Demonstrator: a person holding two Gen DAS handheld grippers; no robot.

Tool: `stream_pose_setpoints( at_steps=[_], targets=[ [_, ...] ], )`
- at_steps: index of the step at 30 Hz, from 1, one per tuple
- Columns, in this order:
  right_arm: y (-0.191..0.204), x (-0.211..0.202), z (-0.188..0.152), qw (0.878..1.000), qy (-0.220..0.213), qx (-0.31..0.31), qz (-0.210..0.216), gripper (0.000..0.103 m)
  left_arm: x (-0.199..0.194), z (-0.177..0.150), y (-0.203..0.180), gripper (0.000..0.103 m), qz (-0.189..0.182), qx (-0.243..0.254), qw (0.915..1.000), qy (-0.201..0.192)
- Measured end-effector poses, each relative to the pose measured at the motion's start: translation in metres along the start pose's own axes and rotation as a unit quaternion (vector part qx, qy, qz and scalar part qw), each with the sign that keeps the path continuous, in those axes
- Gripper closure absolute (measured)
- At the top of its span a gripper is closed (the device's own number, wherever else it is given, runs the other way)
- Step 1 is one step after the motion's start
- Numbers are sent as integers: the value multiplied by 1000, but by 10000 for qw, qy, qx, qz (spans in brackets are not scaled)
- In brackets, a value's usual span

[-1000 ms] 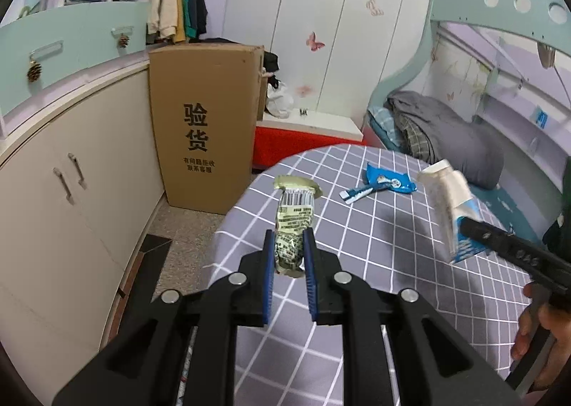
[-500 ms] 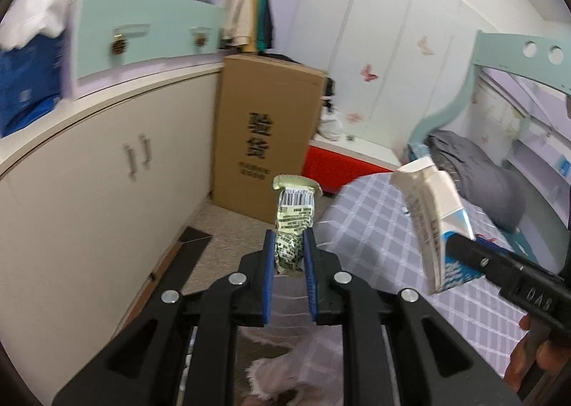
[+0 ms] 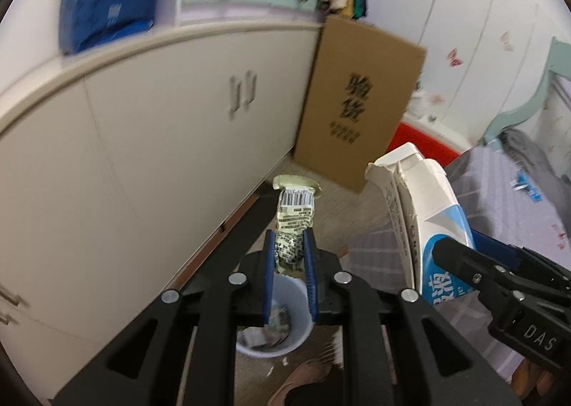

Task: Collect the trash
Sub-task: 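Carry both items over the wastebasket and open both tools to drop them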

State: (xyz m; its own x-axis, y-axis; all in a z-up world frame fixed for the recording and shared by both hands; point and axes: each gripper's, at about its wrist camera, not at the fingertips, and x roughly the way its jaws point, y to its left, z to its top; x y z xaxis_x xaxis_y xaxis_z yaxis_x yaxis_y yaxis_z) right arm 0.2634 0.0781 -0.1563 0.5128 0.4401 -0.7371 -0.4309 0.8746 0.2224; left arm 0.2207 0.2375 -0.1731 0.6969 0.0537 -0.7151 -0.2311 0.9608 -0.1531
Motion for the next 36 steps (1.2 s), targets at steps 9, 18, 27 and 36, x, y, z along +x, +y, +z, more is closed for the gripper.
stream_pose_setpoints(
  at_steps=[9,18,27,36],
  targets=[
    [-4,67,-24,9974,680,40,-230,53,64,-30,25,88,88,-65,9962,863],
    [-22,89,-32,9955,839,249,-367,53,90,-23,16,85,-71,-157,9940,1083],
    [-26,99,-42,9942,967,321,-346,52,100,-25,28,28,-153,-701,9888,1311],
    [-24,104,-40,9941,988,331,-284,52,98,-35,33,28,-3,-620,9885,1381]
  ],
)
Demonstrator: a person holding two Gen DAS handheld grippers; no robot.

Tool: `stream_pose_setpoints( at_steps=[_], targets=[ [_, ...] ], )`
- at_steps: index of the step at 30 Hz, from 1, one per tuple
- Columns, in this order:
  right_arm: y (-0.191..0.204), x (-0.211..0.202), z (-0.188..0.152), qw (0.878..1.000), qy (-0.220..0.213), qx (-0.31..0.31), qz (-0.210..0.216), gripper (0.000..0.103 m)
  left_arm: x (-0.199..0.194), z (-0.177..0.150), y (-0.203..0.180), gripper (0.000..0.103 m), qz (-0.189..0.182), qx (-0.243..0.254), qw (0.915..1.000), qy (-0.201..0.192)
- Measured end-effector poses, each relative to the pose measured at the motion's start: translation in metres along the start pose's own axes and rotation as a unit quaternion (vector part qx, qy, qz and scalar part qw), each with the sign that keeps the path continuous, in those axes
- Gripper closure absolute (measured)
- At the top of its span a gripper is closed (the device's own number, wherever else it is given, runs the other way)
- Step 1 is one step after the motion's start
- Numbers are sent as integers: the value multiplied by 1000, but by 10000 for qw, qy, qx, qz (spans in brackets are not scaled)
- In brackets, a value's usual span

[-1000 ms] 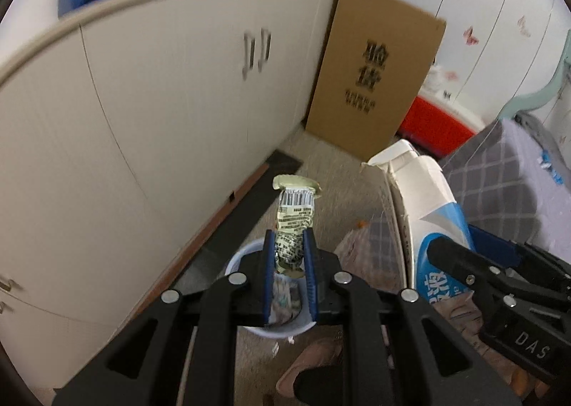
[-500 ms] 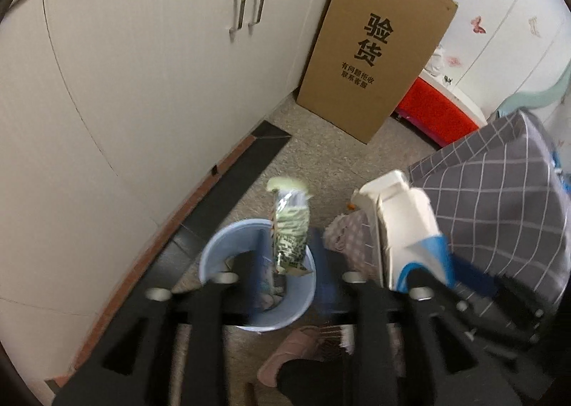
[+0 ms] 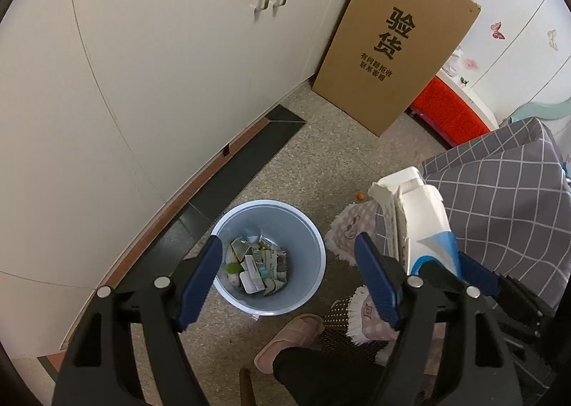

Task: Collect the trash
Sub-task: 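Carry both items over the wastebasket and open both tools to drop them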

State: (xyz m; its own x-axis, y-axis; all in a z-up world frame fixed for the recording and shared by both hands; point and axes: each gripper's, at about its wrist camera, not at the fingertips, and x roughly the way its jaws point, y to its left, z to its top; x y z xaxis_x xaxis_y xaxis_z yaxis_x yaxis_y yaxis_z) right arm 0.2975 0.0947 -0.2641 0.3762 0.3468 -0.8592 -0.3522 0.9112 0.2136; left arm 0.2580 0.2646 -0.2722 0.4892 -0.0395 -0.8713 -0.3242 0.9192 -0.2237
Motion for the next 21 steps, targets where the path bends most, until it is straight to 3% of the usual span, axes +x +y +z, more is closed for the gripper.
stream_pose_setpoints(
  at_steps=[9,14,16,18,21],
  targets=[
    [10,-3,5,9999,-76,-58,112,52,-17,4,2,28,400,139,9985,-358],
    [22,-6,10,9992,-283,-123,237,50,-39,7,16,28,714,-163,9937,-843],
    [25,-8,11,9986,-429,-137,291,47,-47,9,20,28,799,-272,9914,-1003],
    [25,-4,13,9986,-429,-104,295,25,-52,11,23,24,876,-312,9896,-1101],
    [24,0,14,9988,-333,-37,357,25,-52,15,26,24,914,-264,9901,-1033]
  ],
)
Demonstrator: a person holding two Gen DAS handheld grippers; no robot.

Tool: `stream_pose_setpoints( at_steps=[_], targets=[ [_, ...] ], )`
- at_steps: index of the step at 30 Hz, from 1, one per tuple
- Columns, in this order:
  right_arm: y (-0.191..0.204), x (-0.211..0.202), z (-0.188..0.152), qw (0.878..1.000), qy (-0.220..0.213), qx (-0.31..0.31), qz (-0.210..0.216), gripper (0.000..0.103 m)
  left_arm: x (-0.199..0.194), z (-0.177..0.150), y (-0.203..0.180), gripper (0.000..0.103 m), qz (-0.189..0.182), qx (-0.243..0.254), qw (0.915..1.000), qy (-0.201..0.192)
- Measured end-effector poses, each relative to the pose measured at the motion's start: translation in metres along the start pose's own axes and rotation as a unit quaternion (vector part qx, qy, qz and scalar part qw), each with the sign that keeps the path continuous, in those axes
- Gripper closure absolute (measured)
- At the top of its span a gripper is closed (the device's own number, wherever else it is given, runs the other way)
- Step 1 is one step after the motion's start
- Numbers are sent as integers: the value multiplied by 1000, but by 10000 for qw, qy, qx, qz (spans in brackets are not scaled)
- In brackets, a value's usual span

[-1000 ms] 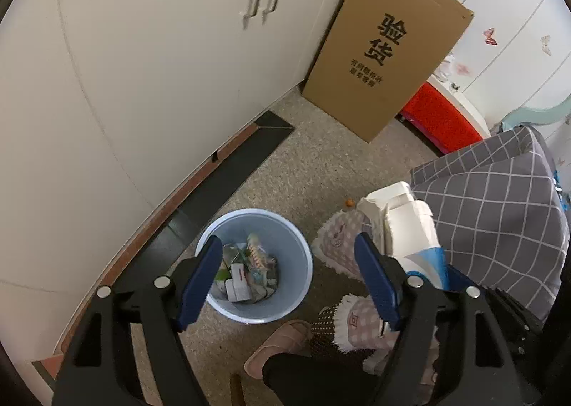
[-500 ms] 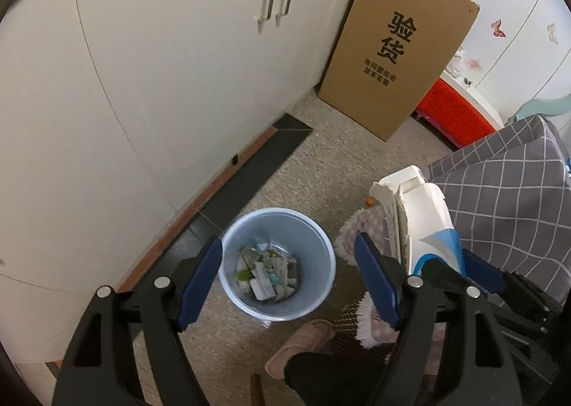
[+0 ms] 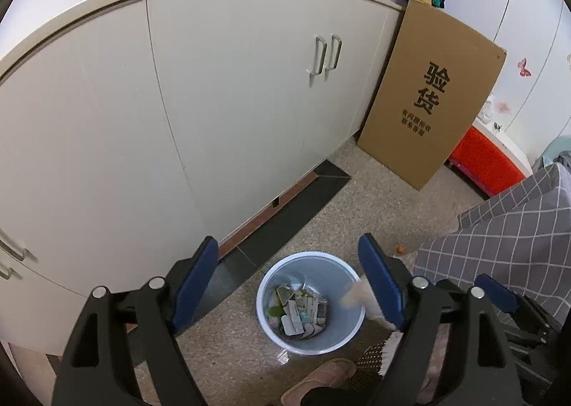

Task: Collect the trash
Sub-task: 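Carry both items over the wastebasket and open both tools to drop them, then grasp the blue toothbrush with the left tool while the right grasps the red cable tie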

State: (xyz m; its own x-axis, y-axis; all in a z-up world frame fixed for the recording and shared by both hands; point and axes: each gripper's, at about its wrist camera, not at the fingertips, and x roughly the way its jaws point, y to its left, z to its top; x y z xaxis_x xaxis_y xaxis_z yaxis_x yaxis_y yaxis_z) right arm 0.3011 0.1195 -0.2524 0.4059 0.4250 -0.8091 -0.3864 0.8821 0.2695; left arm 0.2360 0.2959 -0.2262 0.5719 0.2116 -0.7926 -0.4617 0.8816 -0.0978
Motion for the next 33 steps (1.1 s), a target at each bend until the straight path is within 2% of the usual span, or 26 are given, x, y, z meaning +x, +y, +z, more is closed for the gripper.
stream_pose_setpoints(
  at_steps=[8,13,20,27,30,33],
  targets=[
    [-7,-22,1,9997,-132,64,-198,25,-8,-3,-6,24,-157,65,9998,75],
    [-7,-60,10,9986,-478,-48,-211,25,-24,-2,-20,24,-297,185,9994,-65],
    [-19,-129,23,9938,-1105,-89,-130,25,-64,13,-53,24,-699,381,9960,-411],
    [-69,-192,25,9887,-1470,43,-302,25,-110,23,-137,24,-1249,1058,9836,-758],
    [-106,-217,20,9852,-1591,166,-619,25,-122,22,-192,23,-1544,1529,9731,-772],
    [-160,-247,10,9791,-1713,457,-995,25,-128,17,-249,23,-1844,1967,9606,-670]
  ],
)
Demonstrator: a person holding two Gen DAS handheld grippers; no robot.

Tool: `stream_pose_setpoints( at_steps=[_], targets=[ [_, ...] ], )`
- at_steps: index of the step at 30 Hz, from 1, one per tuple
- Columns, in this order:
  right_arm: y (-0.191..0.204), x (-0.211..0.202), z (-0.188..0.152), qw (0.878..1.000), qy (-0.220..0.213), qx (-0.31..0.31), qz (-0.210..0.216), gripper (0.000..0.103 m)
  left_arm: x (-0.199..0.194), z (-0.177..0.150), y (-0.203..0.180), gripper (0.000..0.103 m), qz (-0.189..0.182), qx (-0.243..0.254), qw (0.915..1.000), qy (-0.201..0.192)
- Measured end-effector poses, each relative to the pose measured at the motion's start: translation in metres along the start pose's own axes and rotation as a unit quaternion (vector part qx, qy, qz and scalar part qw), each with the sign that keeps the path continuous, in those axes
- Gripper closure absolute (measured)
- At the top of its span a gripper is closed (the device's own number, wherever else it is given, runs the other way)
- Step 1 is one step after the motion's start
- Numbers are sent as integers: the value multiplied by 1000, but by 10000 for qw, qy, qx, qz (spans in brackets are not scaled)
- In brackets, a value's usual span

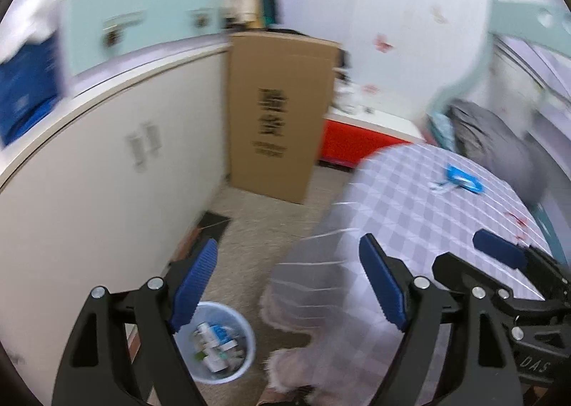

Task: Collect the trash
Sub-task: 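Grasp the blue toothbrush with the left tool while the right grasps the red cable tie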

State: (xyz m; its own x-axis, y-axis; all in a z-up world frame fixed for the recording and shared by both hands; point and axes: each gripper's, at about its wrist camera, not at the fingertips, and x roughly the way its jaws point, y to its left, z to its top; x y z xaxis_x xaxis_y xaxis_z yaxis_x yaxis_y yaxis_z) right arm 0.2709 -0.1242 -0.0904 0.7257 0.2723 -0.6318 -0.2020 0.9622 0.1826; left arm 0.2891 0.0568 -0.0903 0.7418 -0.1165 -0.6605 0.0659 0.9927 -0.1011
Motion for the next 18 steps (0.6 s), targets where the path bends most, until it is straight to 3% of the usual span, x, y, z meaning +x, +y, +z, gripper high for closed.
stream_pose_setpoints(
  at_steps=[7,13,18],
  targets=[
    [-130,-34,-5,9930,-113,623,-999,25,57,20,-112,23,-691,995,9918,411],
    [-227,-44,-22,9782,-38,1202,-1691,25,106,30,-180,23,-596,1692,9831,375],
    [-277,-33,-32,9686,198,1535,-1944,41,138,40,-212,23,-538,1962,9783,403]
  ],
)
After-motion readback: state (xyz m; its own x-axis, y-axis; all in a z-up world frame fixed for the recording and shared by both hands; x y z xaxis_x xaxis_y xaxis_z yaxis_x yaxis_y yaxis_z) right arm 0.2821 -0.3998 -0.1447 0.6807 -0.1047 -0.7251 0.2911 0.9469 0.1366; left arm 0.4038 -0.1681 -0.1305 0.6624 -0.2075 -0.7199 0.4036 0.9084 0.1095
